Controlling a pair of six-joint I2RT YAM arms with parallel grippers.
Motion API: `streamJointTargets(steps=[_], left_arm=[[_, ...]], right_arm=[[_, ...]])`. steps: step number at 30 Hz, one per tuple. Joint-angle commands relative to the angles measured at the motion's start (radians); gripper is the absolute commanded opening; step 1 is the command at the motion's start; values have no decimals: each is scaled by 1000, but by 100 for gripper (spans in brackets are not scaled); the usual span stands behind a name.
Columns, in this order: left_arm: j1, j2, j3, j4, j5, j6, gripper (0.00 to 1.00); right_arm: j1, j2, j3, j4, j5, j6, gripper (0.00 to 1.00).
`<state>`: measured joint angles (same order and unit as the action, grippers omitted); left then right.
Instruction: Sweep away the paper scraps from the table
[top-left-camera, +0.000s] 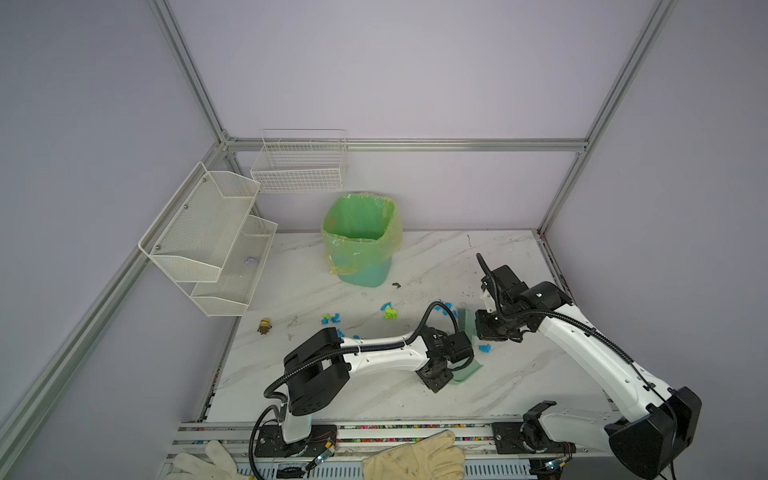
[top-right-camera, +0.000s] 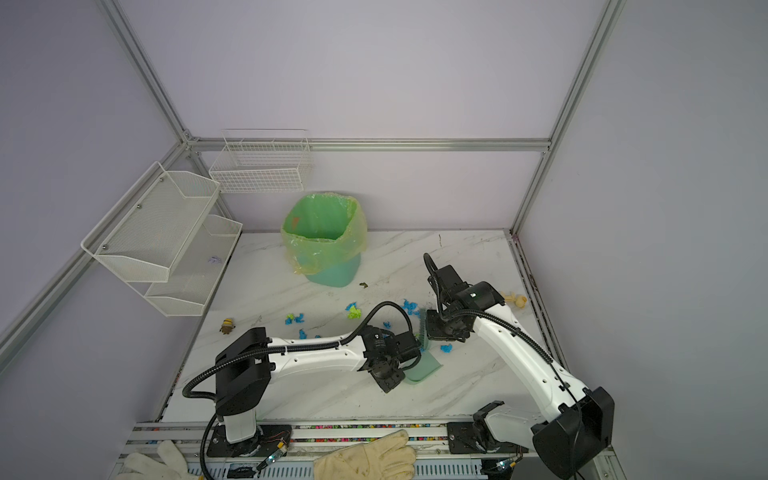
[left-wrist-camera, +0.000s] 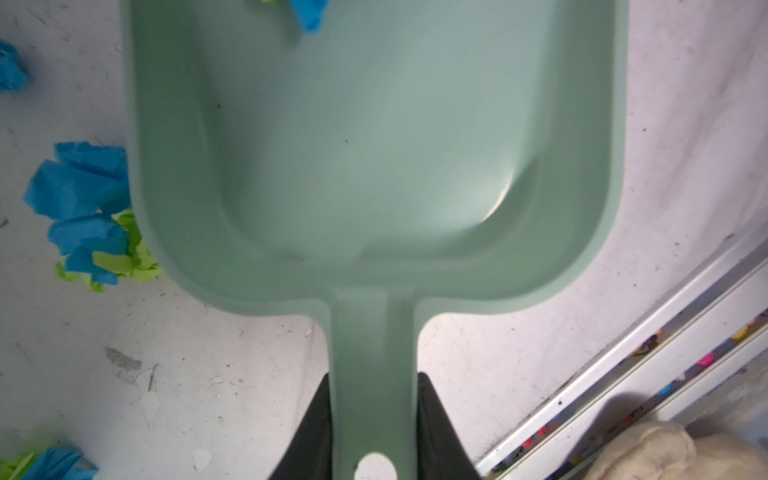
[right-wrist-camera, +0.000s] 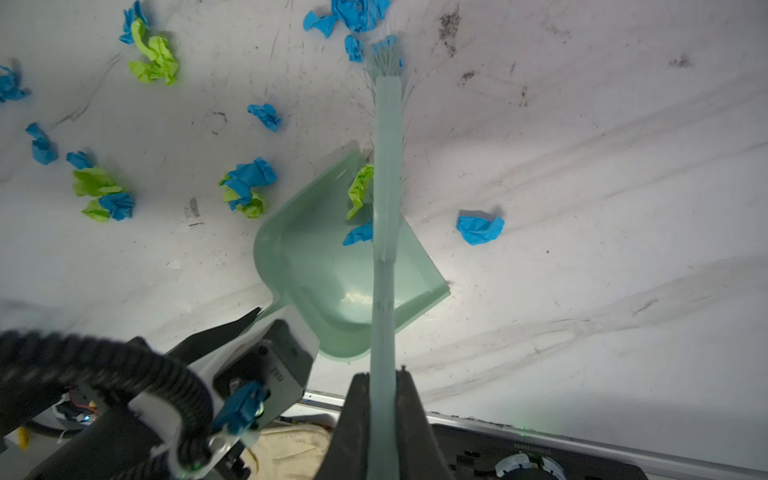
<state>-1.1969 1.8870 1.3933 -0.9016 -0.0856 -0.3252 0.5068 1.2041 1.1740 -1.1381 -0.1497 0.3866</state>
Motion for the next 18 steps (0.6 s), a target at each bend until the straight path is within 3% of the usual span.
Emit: streamJointTargets(steps=[1, 6, 10, 18], left_arm=[[8, 12, 75, -4, -11, 17, 10], [11, 11, 76, -4, -12, 18, 10], [12, 7, 76, 0, -20, 15, 10], [10, 15, 86, 0, -20, 17, 10]], right_arm=[[7, -53, 7, -32, -50, 39, 0], [7, -86, 76, -77, 47, 112, 0], [7, -78, 131, -146, 207, 146, 0], [7, -36, 67, -221, 383, 158, 0]])
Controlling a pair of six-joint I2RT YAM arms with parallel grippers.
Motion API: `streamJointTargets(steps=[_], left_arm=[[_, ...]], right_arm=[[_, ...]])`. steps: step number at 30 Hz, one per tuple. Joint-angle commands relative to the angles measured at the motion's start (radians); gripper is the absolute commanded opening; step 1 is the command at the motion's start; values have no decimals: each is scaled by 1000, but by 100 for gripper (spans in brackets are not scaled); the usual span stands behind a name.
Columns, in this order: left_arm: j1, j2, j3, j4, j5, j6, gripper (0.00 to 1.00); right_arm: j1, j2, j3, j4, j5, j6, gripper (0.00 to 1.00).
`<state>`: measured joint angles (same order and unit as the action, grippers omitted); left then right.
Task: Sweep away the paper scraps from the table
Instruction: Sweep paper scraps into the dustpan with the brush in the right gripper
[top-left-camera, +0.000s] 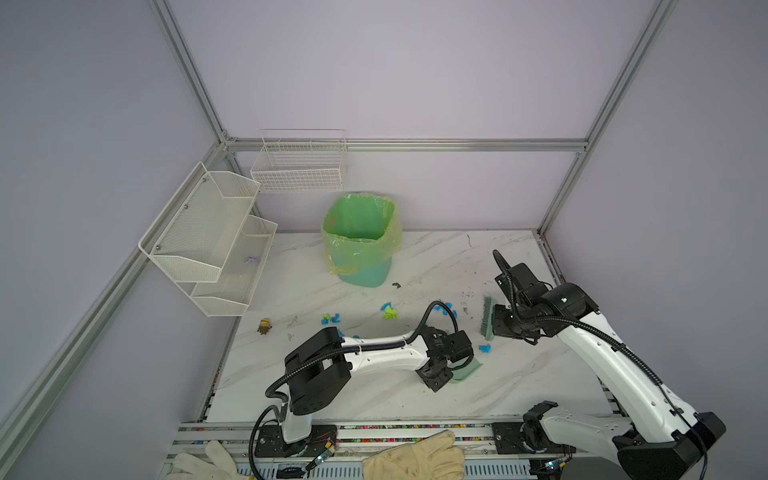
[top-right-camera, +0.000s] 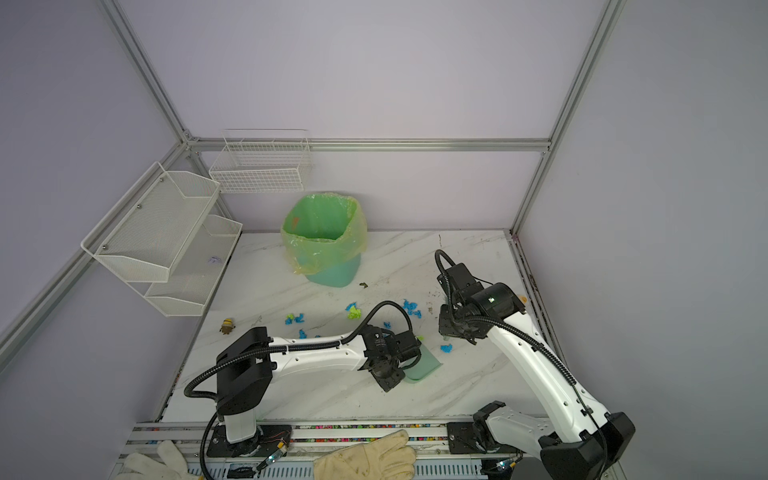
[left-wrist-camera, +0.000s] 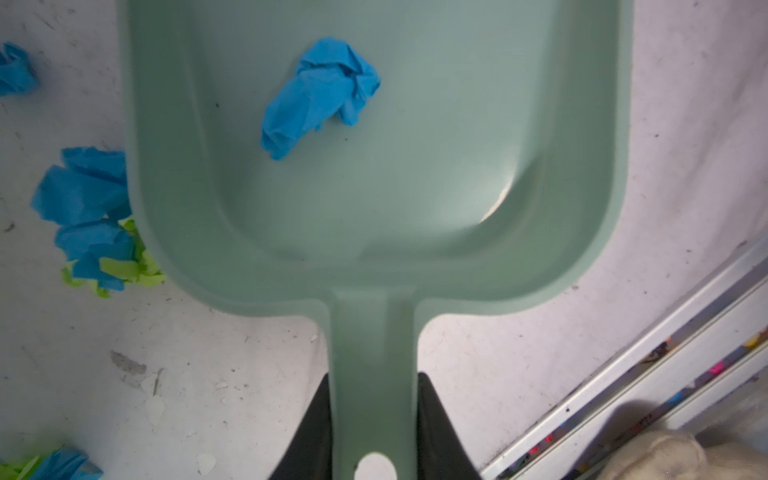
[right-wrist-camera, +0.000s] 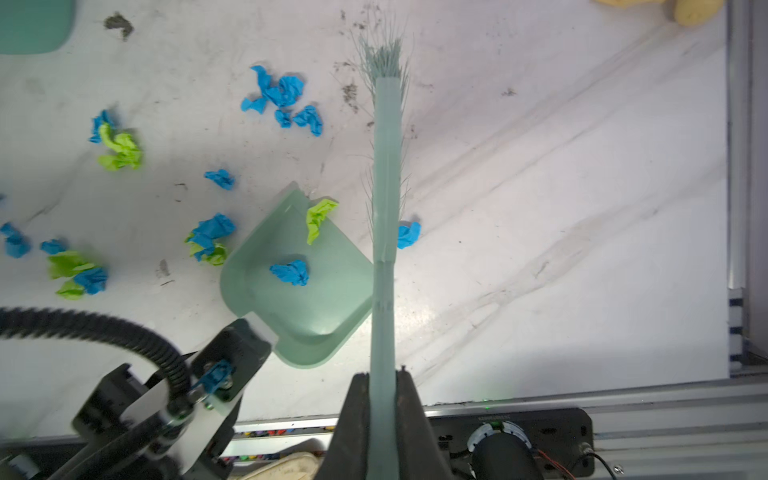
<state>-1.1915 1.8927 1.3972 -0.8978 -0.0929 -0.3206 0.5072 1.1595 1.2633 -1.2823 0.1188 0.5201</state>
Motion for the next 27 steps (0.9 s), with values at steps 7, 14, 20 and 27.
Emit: streamJointTargets(steps=[7, 14, 20, 27], left_arm=[[6, 14, 86, -4, -16, 11, 10], [9, 22, 96, -5, -19, 13, 10], [12, 29, 105, -4, -18, 14, 9], [18, 32, 108, -7, -15, 16, 9]], right_arm=[[10, 55, -135, -34, 59, -14, 0], [35, 20, -124, 120, -192, -75, 0], [47, -45, -113, 159, -333, -104, 0], [47, -76, -56, 112, -237, -30, 0]])
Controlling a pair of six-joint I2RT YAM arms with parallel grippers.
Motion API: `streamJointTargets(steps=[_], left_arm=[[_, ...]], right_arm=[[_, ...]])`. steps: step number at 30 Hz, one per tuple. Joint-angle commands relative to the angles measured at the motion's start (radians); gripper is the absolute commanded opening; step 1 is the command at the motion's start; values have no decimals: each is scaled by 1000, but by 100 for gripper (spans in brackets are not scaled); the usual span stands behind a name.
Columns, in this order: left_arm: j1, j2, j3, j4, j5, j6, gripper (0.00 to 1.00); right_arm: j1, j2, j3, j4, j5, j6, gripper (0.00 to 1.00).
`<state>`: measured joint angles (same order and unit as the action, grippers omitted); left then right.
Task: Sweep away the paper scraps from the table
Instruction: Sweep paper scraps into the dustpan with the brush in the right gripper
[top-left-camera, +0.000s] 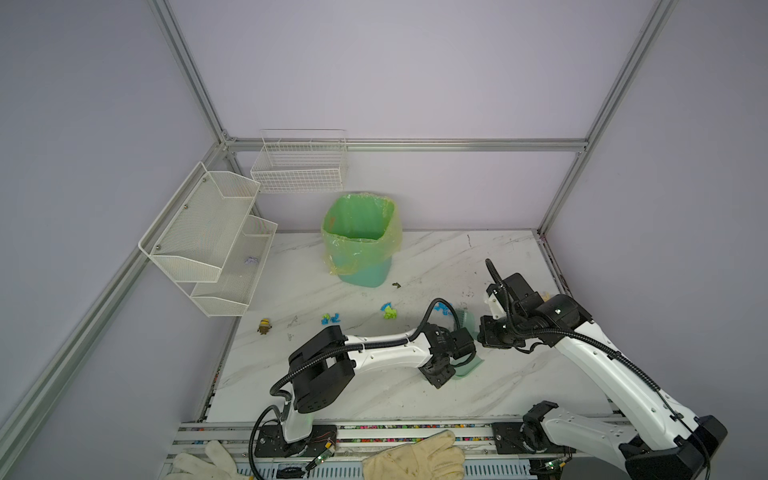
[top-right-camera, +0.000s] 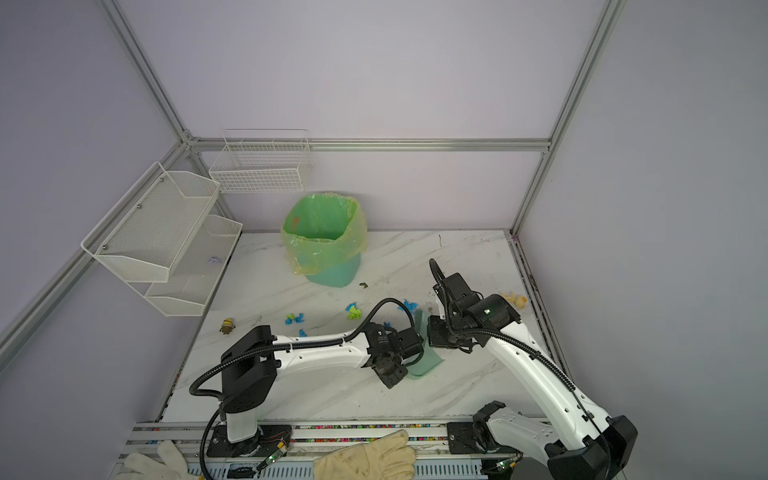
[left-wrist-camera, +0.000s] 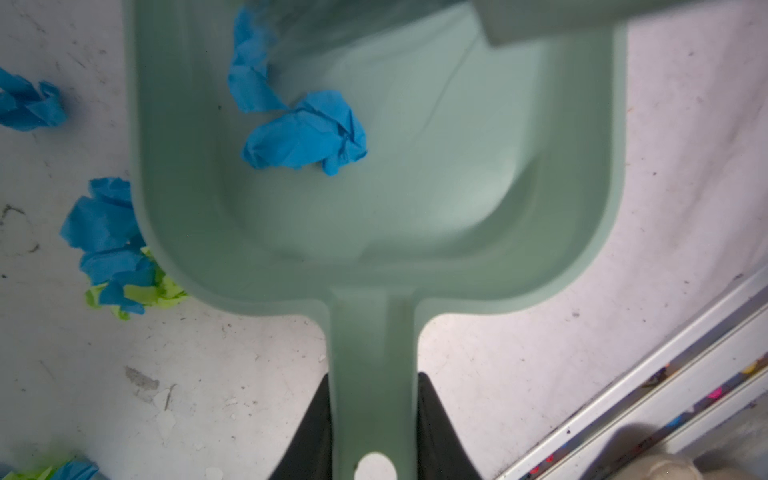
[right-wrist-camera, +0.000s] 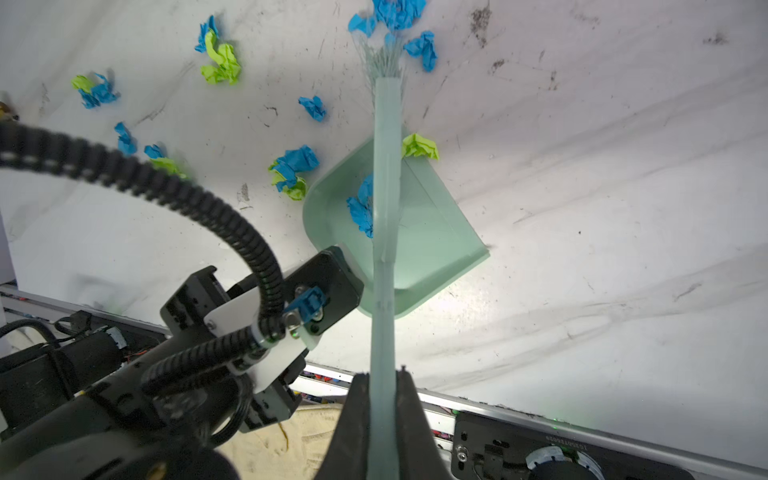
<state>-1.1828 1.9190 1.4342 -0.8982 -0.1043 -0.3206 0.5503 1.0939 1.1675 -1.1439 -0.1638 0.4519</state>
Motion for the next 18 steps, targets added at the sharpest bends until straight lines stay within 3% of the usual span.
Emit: streamJointTargets(steps=[1, 7, 18], left_arm=[[10, 6, 71, -8, -3, 14, 9], [13, 6, 71, -9, -3, 14, 9], [19, 8, 75, -8, 5, 6, 9]], right_arm=[[4, -8, 54, -35, 71, 53, 0], [4, 28, 78, 14, 193, 64, 0], [3, 99, -23, 233, 224, 60, 0]])
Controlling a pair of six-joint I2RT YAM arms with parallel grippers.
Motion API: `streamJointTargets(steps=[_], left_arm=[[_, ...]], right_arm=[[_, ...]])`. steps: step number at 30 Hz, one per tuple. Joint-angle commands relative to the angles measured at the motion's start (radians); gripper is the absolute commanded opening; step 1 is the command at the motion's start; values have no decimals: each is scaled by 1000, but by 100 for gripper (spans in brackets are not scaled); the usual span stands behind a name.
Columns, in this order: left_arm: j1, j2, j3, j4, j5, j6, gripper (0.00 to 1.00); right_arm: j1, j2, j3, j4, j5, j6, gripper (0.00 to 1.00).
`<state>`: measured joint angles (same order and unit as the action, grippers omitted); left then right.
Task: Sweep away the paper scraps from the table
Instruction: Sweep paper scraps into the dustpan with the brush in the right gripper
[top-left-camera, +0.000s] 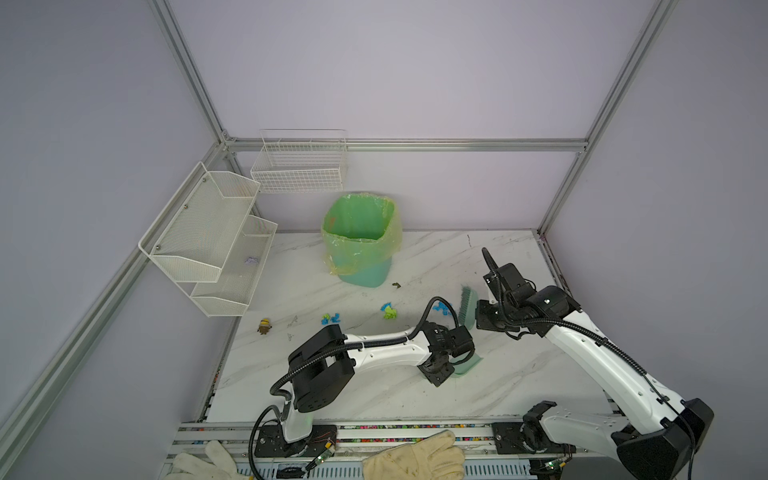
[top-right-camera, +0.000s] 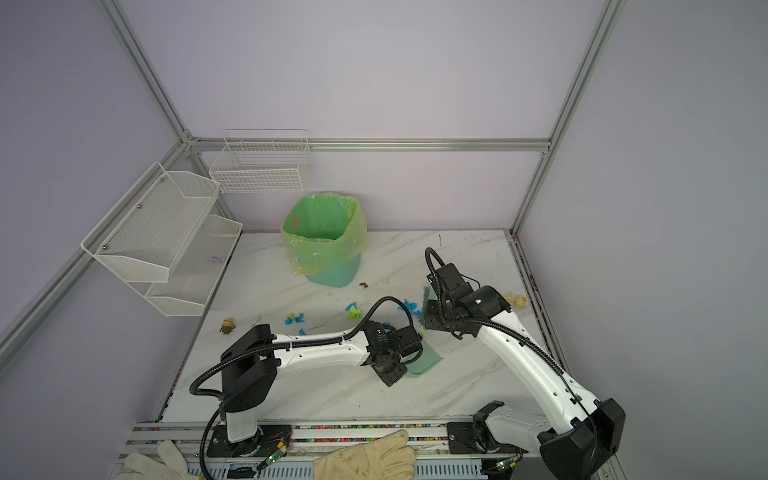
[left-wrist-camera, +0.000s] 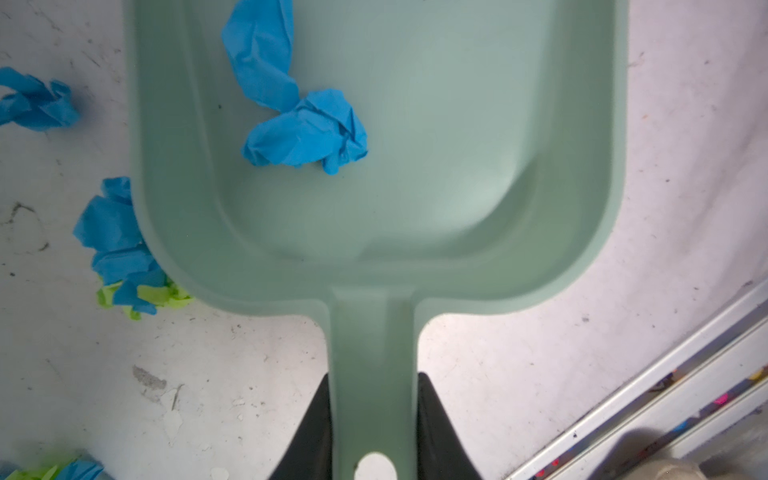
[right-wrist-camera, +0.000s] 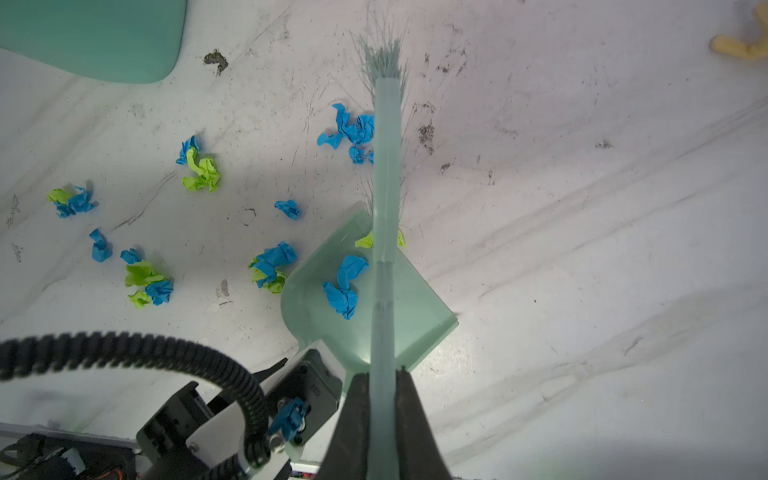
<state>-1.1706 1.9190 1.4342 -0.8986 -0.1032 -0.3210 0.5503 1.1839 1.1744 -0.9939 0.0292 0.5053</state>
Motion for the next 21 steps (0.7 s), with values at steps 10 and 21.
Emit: streamJointTargets(steps=[10, 21], left_arm=[[16, 8, 77, -8, 1, 4, 8], [17, 6, 84, -12, -2, 6, 8]], right_arm=[[4, 8, -132, 111, -29, 18, 0], [4, -134, -144, 16, -144, 17, 0]])
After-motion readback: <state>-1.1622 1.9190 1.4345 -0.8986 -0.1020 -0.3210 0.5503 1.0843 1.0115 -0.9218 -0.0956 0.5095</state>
